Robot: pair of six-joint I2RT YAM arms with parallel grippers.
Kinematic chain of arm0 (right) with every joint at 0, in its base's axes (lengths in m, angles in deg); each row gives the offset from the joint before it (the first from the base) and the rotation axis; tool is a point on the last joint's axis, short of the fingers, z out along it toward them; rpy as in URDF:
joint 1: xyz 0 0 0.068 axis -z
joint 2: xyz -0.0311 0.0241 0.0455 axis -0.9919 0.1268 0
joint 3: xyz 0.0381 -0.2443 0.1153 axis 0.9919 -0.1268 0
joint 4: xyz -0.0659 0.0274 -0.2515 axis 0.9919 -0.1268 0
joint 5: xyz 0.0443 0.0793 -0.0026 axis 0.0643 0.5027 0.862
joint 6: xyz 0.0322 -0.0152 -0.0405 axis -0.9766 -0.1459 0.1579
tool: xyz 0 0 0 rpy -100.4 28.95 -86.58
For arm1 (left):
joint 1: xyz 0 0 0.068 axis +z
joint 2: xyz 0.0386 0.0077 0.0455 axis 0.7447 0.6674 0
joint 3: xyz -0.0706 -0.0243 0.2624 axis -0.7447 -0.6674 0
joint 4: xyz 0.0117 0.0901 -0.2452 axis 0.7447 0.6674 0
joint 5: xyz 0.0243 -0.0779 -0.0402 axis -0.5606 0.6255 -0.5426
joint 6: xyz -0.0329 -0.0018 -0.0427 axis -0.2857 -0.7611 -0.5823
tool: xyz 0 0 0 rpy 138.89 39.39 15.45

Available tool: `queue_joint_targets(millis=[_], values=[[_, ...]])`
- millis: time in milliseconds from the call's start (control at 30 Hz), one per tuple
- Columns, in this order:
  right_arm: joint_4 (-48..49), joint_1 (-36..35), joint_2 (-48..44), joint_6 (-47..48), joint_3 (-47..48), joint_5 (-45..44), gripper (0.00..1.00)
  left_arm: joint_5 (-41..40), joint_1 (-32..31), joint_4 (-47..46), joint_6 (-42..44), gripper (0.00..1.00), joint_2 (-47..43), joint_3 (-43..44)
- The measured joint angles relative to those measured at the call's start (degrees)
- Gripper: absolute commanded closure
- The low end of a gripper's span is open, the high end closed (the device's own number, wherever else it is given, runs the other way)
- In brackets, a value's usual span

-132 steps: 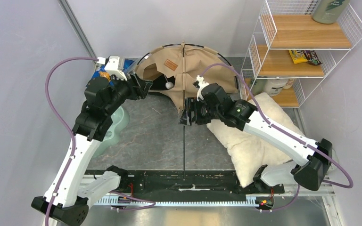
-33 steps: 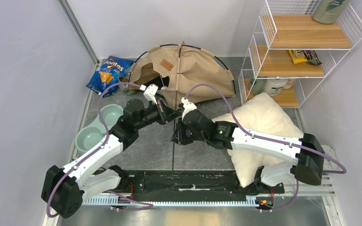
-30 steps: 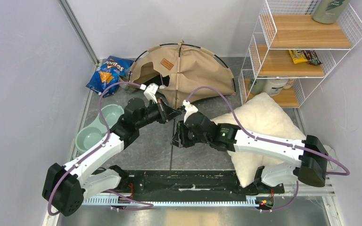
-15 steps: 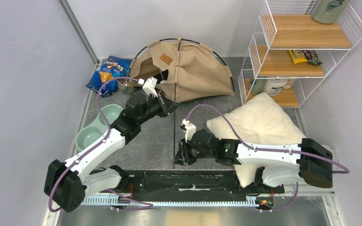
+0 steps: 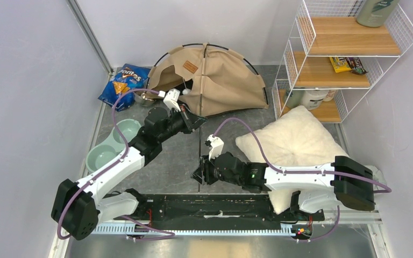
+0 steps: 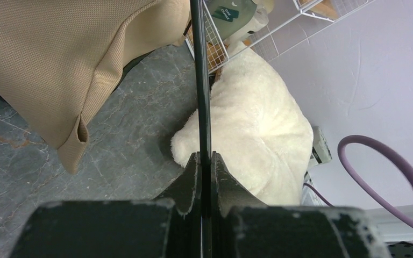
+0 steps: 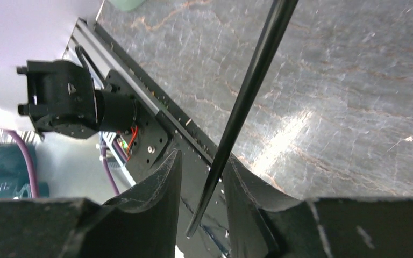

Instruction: Set up the pet tent

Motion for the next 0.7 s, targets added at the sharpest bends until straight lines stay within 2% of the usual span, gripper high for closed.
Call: queue_joint_targets(millis=[67, 367, 433, 533, 567, 700], values=[[1.14, -0.22, -0.02, -0.04, -0.15, -2.34, 0.58, 0.02, 0.0, -0.46, 0.0, 0.98, 0.04, -0.33], [0.37, -0.55, -3.3, -0.04, -0.66, -9.66, 0.77, 0.33, 0.0, -2.99, 0.0, 0.98, 1.42, -0.33], [-0.46, -0.55, -3.32, -0.26, -0.66, -10.19, 0.76, 0.33, -0.09, -3.04, 0.0, 0.98, 1.57, -0.33], [-1.33, -0.57, -3.32, -0.46, -0.66, -10.38, 0.67, 0.31, -0.11, -3.08, 0.0, 0.98, 1.62, -0.33], [-1.55, -0.57, -3.34, -0.57, -0.66, -10.38, 0.68, 0.28, -0.11, -3.08, 0.0, 0.98, 1.62, -0.33], [-2.69, -0.66, -4.02, -0.94, -0.66, -10.38, 1.0, 0.28, -0.11, -3.08, 0.0, 0.98, 1.62, -0.33]])
